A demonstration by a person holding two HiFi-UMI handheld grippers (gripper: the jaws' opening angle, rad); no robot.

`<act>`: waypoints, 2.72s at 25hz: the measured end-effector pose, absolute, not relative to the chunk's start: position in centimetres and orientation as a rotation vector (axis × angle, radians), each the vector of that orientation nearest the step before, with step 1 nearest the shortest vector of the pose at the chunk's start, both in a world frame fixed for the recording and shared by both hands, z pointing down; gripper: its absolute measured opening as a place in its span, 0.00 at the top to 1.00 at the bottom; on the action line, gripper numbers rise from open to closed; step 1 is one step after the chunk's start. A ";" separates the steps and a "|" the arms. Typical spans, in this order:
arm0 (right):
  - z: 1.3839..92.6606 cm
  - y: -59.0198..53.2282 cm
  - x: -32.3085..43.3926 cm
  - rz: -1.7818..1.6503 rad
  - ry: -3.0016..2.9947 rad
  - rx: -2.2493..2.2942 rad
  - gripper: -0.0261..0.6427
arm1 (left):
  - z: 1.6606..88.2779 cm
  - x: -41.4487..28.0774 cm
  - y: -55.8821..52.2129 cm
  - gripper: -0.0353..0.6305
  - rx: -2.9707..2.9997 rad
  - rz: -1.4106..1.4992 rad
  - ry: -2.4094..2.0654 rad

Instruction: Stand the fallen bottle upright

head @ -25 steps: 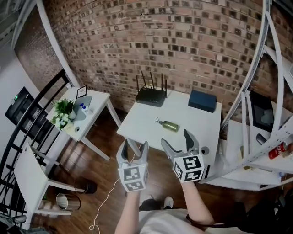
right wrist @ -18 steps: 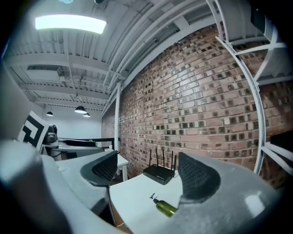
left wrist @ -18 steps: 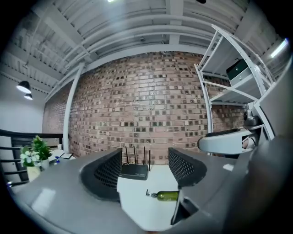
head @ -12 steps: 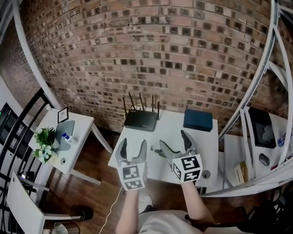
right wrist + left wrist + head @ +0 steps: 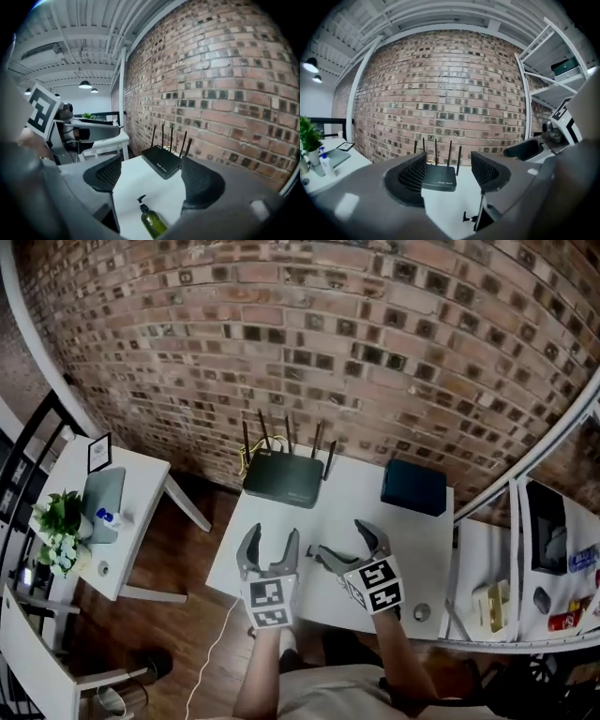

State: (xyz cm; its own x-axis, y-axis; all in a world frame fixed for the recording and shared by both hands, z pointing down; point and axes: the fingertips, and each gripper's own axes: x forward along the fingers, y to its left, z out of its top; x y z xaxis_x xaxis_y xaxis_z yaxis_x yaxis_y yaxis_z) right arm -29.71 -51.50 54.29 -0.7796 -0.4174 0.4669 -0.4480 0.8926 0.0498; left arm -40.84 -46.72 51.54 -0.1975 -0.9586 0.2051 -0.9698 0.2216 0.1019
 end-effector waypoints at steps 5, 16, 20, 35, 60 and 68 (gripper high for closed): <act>61.8 -51.5 -31.5 0.161 -2.429 0.355 0.40 | 56.3 -42.0 -47.6 0.52 1.719 0.121 -2.250; 73.4 -48.7 -33.4 0.139 -2.170 0.015 0.59 | 66.0 -42.6 -46.9 0.51 1.506 0.226 -2.136; 76.6 -48.0 -33.4 0.109 -2.074 -0.030 0.62 | 67.7 -42.9 -45.6 0.51 1.455 0.237 -2.119; 79.7 -50.2 -33.5 -0.054 -1.943 -0.022 0.86 | 68.8 -44.5 -43.9 0.51 1.400 0.191 -2.113; 65.1 -52.4 -21.6 0.148 -2.461 0.825 0.88 | 64.1 -30.4 -49.6 0.51 1.961 0.286 -1.772; 65.2 -51.7 -16.6 0.246 -2.467 1.059 0.88 | 63.2 -28.2 -49.0 0.51 2.051 0.321 -1.720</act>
State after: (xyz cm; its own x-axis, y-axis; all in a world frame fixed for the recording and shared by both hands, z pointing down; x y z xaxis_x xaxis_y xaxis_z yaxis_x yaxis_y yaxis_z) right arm -16.63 -51.70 65.16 -0.6085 -0.6447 0.4627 -0.7233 0.6904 0.0109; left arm -28.19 -49.00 63.22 0.1985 -0.8719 0.4477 -0.9747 -0.1277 0.1833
